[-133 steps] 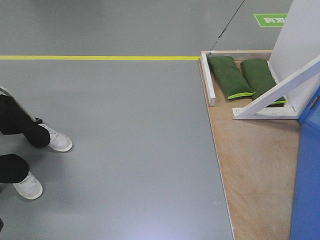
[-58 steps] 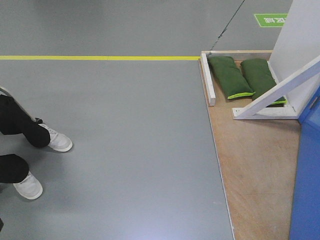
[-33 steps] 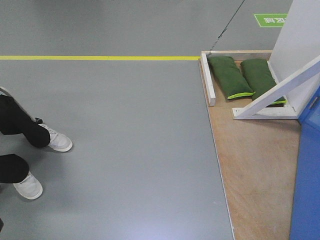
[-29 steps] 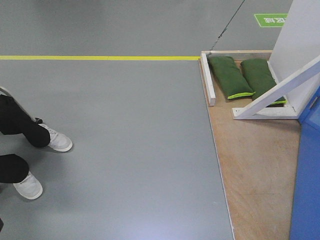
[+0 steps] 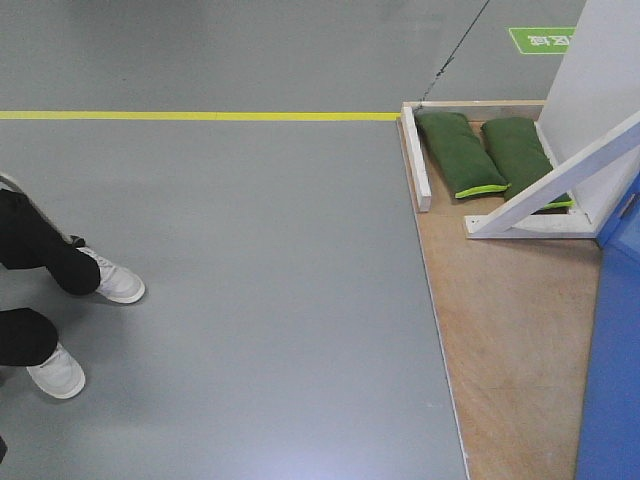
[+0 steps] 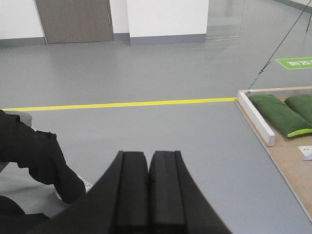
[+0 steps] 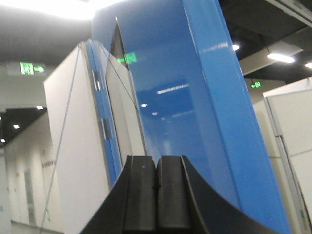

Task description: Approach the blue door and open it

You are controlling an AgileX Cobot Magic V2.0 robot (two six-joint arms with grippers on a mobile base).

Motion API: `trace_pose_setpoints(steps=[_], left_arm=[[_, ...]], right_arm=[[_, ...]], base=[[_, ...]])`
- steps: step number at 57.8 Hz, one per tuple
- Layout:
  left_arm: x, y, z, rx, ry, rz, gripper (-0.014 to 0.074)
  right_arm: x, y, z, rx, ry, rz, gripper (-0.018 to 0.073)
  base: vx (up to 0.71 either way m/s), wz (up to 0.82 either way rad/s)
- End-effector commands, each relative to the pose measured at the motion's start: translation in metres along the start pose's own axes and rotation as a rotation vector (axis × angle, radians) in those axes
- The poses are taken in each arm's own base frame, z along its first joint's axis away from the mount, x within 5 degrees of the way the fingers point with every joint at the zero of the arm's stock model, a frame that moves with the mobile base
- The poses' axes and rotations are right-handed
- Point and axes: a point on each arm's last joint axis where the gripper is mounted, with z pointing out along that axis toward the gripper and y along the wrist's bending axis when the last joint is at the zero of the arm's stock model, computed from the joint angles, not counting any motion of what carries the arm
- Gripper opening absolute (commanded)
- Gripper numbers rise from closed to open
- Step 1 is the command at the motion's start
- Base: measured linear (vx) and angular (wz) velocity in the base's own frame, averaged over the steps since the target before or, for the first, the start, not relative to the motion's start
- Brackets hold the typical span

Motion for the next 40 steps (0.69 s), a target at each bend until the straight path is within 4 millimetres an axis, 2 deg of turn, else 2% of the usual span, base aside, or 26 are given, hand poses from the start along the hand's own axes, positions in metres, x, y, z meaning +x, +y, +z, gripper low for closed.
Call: trace_pose_setpoints(steps=[1, 15, 19, 27, 40], left_arm=[[-0.017, 0.0, -0.004, 0.007, -0.123, -0.008, 0.0073], [-0.017, 0.0, -0.004, 0.007, -0.123, -0.008, 0.0073], [-0.017, 0.0, -0.004, 0.007, -0.123, -0.008, 0.0073], [-0.017, 0.0, -0.004, 0.007, -0.123, -0.008, 0.0073], [-0.017, 0.0, -0.004, 0.007, -0.123, -0.008, 0.0073]], right_arm=[[-0.009, -0.002, -0.001, 0.043, -0.058, -0.087, 0.0012], [-0.032, -0.008, -0.005, 0.202, -0.167, -0.441, 0.0012], [-0.033, -0.011, -0.005, 0.235, -0.169, -0.507, 0.0012], [-0.023, -0.018, 0.005, 0.253, -0.103, -0.516, 0.0012], [0.001, -0.035, 0.037, 0.253, -0.01, -0.48, 0.0012]], base=[[0.0, 0.0], [0.0, 0.0], [0.0, 0.0], [0.0, 0.0], [0.0, 0.0]])
